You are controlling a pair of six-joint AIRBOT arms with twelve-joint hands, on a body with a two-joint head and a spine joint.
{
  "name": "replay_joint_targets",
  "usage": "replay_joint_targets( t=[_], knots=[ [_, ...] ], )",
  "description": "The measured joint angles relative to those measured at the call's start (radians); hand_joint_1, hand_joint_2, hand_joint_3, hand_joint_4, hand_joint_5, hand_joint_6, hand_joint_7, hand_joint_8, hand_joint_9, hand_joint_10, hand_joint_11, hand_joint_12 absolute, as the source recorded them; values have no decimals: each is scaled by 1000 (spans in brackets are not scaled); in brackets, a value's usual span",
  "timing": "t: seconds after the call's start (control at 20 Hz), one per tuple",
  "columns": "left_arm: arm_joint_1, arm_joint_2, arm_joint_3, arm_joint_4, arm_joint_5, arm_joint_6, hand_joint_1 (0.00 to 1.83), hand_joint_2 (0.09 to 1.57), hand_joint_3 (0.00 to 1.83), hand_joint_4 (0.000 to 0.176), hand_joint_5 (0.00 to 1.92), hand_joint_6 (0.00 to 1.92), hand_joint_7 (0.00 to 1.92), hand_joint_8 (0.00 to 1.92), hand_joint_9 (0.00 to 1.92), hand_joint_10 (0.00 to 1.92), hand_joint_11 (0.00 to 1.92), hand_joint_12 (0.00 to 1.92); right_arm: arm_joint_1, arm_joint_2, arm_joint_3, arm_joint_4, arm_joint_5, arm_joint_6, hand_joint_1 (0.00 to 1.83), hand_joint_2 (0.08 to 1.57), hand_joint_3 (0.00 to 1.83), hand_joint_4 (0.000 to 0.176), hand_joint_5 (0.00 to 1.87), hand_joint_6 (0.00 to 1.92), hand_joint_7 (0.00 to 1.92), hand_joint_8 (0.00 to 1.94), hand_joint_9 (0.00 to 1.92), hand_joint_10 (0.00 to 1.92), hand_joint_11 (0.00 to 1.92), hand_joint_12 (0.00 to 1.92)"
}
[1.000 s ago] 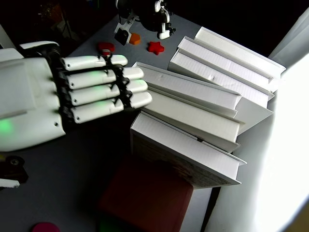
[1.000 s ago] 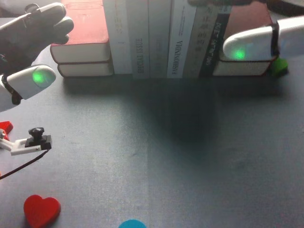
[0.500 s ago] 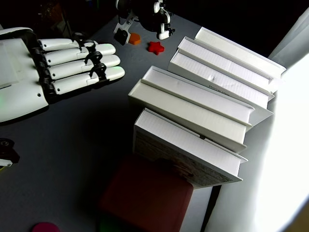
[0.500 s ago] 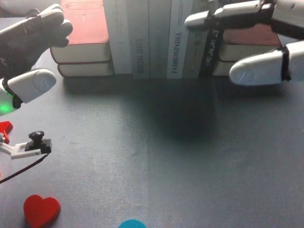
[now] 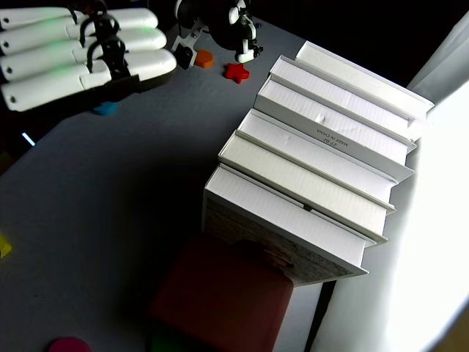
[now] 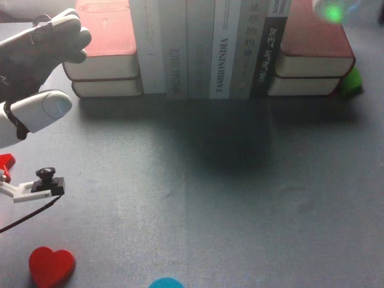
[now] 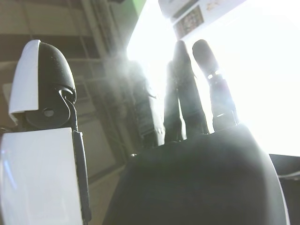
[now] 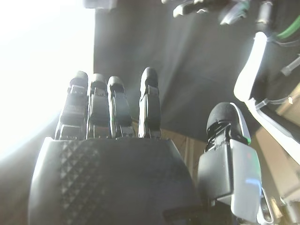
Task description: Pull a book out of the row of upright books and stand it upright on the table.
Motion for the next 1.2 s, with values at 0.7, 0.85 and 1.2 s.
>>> replay_joint_targets(
  t=[0.7, 0.85, 1.2],
  knots=[
    [-8, 1, 3, 10, -1, 0, 1048, 992, 2, 0, 632, 3, 322, 0, 449, 1, 0, 1212, 199, -169, 196, -146, -310, -3, 73, 1132, 0, 175, 475, 20, 0, 0, 0, 0, 0, 0],
    [-20, 2, 3, 18, 0, 0, 1032, 988, 0, 0, 626, 2, 333, 3, 466, 8, 0, 1289, 198, -205, 218, -158, -341, -3, 55, 1146, 0, 174, 512, 27, 0, 0, 0, 0, 0, 0],
    [-22, 22, 3, 23, -2, 0, 1039, 946, 0, 0, 632, 8, 375, 8, 473, 12, 0, 1230, 184, -247, 261, -138, -354, -4, 87, 1189, 0, 164, 460, 2, 0, 0, 0, 0, 0, 0]
  ],
)
